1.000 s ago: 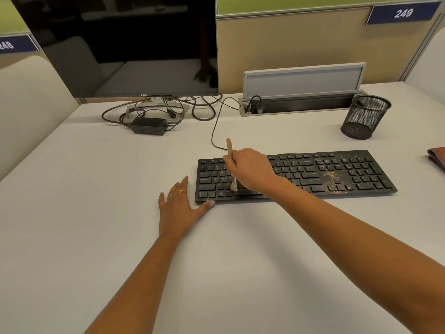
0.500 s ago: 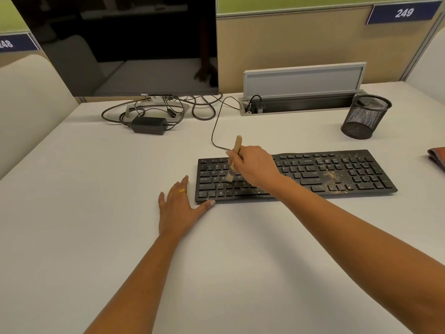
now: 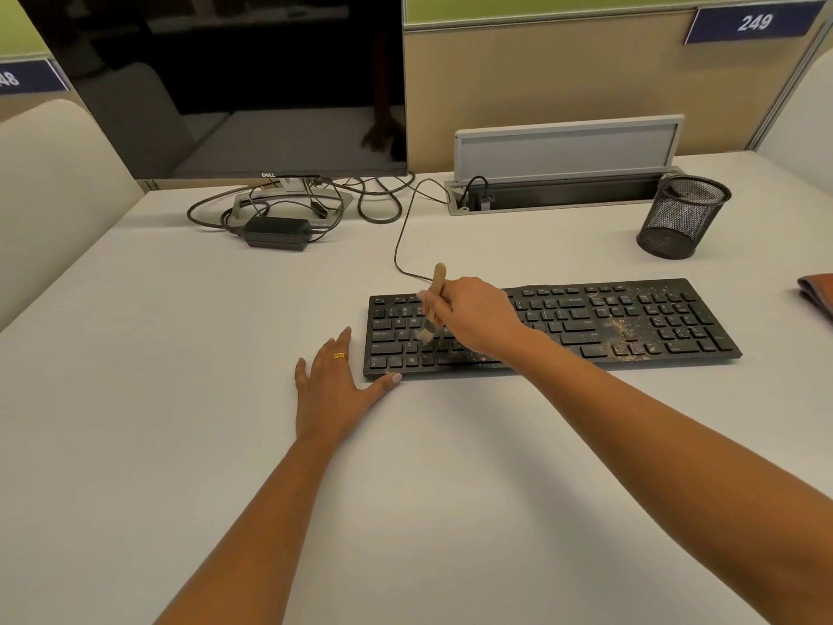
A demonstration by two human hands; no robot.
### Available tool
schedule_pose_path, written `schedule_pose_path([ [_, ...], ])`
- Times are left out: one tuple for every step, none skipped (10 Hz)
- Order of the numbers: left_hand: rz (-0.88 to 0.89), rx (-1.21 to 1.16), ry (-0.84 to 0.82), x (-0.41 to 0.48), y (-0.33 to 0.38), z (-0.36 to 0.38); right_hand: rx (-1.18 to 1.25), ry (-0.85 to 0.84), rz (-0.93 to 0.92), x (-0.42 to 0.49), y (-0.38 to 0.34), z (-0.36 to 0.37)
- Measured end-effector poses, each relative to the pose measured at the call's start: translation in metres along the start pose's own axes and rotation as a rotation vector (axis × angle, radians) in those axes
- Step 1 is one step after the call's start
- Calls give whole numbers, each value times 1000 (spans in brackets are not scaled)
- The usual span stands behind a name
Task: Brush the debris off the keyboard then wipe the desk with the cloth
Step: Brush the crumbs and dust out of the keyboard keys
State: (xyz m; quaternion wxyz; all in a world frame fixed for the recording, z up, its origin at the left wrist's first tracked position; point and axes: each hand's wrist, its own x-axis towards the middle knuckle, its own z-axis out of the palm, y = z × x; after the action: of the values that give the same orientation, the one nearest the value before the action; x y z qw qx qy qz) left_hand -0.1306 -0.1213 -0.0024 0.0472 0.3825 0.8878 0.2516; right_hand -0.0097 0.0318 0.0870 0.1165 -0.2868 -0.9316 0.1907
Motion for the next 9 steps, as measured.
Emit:
schedule_pose_path([
  [1,6,1,0,1,0,-16,86,13,1,2,-1],
  [2,7,3,0,1,-1,52,135,41,2,1,1],
  [1,11,4,-1,0,-1,78,69,67,2,1,3],
  [2,12,6,-1,0,-1,37,29,49,2,2,2],
  [1,9,7,-1,0,0,-2,69,39,2,1,-1],
  [3,1,9,-1,1,0,61,95,54,-1,2,-3],
  [4,4,9,-1,0,0,32,46,43,-2,2,2],
  [4,-1,4,0,0,0,135,9,36,-1,0,2],
  [2,-1,5,-1,0,0,291,-41,22,-1,-2,3],
])
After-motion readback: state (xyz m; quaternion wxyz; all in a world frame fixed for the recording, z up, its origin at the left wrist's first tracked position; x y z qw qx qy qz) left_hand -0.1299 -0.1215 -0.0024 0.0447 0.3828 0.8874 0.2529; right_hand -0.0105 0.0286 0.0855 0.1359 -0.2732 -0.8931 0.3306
